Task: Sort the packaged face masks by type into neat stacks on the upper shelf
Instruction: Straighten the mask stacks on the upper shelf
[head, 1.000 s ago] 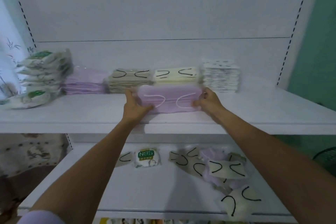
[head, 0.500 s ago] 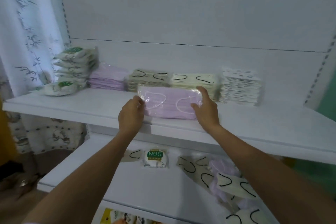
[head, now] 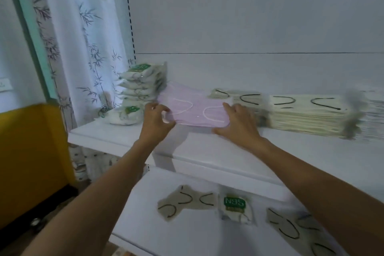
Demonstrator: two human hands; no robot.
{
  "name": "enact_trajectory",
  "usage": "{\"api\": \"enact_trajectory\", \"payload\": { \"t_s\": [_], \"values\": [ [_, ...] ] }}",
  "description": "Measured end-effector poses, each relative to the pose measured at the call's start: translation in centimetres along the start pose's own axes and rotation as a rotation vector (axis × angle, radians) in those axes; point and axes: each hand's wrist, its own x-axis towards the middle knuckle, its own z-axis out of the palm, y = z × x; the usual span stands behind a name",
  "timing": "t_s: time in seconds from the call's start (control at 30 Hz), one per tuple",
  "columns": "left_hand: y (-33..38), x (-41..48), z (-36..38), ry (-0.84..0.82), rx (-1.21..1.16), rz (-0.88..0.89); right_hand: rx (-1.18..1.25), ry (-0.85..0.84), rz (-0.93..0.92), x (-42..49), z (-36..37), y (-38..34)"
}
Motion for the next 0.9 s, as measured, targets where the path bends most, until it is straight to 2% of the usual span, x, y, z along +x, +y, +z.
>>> {"api": "enact_trajectory", "payload": {
  "t_s": [0.17,0.37,0.43,0.53,0.6,0.7,0.83,0.9],
  "values": [
    [-4.6,6.7,0.9,0.005,-0.037,0.038,-0.153,0.087,0.052,7.0,3.0,-3.2],
    [-7.3,12.7,3.5,-0.073,-0.015,0.184,-0.144,0.096,0.174,14.1,5.5,-4.4],
    [-7.5,13.3,4.8,-0.086,0.052,0.22,-0.139,0.086,0.221,16.0,6.0,-4.7],
    [-7.8,13.4,6.7,-0.02,0.225,0.288,-0.217,0.02,0.238,17.6,6.8,-5.1],
    [-7.8,13.5,7.1,-0.103,0.328,0.239,-0.307,-0.033,0.233,17.9,7.3,-5.4],
    [-8.2,14.4,7.3,-0.157,0.371,0.274,-0.412,-0.064,0.2,18.3,7.6,-5.5],
    [-8.6,15.3,7.3,-0.22,0.372,0.32,-0.384,-0.019,0.039,18.1,7.9,-5.5],
    [-8.7,15.6,7.2,-0.216,0.349,0.331,-0.345,-0.068,-0.028,17.8,8.2,-5.7]
  ]
}}
